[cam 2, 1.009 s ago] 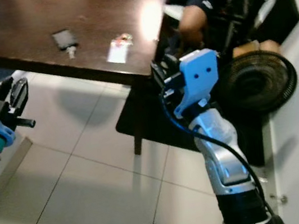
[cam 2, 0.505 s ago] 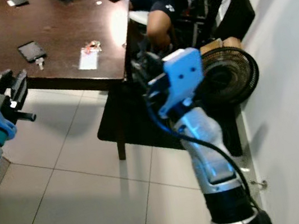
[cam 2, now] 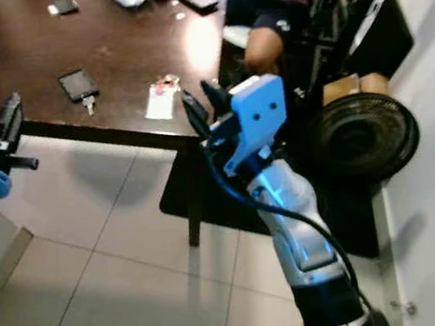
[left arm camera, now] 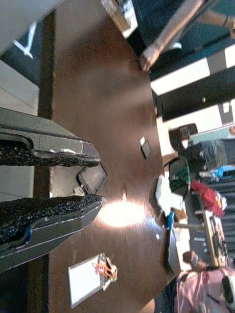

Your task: Hang keys on a hook

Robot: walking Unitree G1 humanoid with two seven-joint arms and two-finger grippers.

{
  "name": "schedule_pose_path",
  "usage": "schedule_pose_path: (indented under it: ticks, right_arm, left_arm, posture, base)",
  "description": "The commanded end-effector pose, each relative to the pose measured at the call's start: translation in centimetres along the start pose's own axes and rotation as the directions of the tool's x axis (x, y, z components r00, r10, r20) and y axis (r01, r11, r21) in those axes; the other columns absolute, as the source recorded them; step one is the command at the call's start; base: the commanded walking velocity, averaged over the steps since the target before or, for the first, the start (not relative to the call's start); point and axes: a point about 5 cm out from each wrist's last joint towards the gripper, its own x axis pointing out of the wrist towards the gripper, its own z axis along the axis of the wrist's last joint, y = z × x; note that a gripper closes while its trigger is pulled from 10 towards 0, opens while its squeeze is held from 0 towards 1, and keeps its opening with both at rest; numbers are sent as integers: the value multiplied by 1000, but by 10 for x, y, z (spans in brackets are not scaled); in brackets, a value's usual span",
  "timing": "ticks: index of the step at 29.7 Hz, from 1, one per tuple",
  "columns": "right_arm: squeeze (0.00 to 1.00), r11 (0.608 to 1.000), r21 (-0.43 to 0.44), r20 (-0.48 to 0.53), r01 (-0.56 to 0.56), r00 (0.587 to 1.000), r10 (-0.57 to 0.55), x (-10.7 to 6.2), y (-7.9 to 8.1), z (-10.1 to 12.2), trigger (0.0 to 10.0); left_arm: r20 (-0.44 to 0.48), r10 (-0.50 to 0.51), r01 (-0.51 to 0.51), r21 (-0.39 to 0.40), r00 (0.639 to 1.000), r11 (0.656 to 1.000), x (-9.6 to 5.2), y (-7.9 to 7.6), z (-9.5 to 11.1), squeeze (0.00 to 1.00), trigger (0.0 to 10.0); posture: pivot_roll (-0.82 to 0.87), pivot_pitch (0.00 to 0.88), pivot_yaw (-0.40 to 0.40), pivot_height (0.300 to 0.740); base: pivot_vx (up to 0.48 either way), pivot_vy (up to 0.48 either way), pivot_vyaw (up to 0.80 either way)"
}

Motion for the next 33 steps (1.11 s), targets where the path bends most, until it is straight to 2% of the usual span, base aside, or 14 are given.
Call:
schedule_pose_path:
  ticks: [1,33]
  right_arm:
    - [0,1000,-4,-6,24,1000,-24,-5,-6,-2,10000]
    - [0,1000,-18,-18,19,1000,-19,-10,-7,-4,10000]
  left_arm:
    - [-2,-16,16,4,1000,1000,0,-5,-2,0,10000]
    - [-1,-44,44,-9,999,999,-4,-13,-5,0,10000]
  posture:
    - [139,61,16,740]
    - [127,54,9,740]
  base:
    - [345,0,0]
    - [328,0,0]
